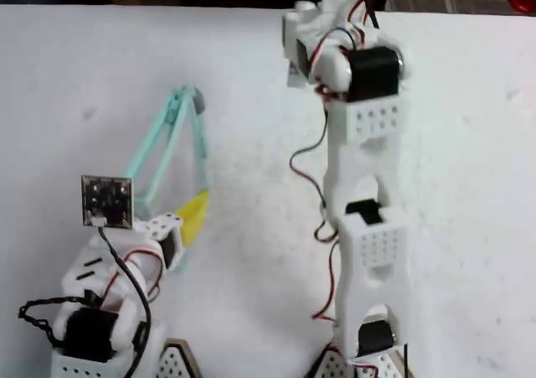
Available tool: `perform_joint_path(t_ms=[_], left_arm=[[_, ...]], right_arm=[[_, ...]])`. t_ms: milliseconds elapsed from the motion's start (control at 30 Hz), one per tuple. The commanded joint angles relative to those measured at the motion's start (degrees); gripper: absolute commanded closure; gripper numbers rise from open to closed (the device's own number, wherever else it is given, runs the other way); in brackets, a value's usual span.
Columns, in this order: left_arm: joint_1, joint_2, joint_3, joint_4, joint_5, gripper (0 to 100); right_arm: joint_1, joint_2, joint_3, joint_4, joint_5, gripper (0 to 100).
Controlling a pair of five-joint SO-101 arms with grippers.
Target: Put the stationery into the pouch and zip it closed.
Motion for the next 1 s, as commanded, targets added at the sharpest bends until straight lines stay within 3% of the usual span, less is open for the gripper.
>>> perform_joint_path(t_ms=[0,200,500,633,867,967], left_arm=[[1.3,0.5,-3.1,0.6,-0.2,70],[1.2,0.5,-3.3,1.8,-0.3,70],[0.8,0.5,-4.5,2.2,0.8,70],[0.8,0.5,-4.9,2.2,1.2,69],[0.8,0.5,-4.8,2.1,1.1,69],[0.8,0.5,-4.7,2.1,1.0,69]], right_arm=[[-3.2,-10.1,-1.4,1.5,3.9,98.2],[-9.3,-22.8,3.2,1.7,4.0,98.2],[-20.4,-51.8,43.3,0.5,4.0,98.2],[-21.8,-59.8,57.2,-9.8,3.8,98.2],[-22.1,-63.8,76.3,-39.3,3.2,98.2],[-24.4,-63.4,83.3,-47.3,-1.9,98.2]])
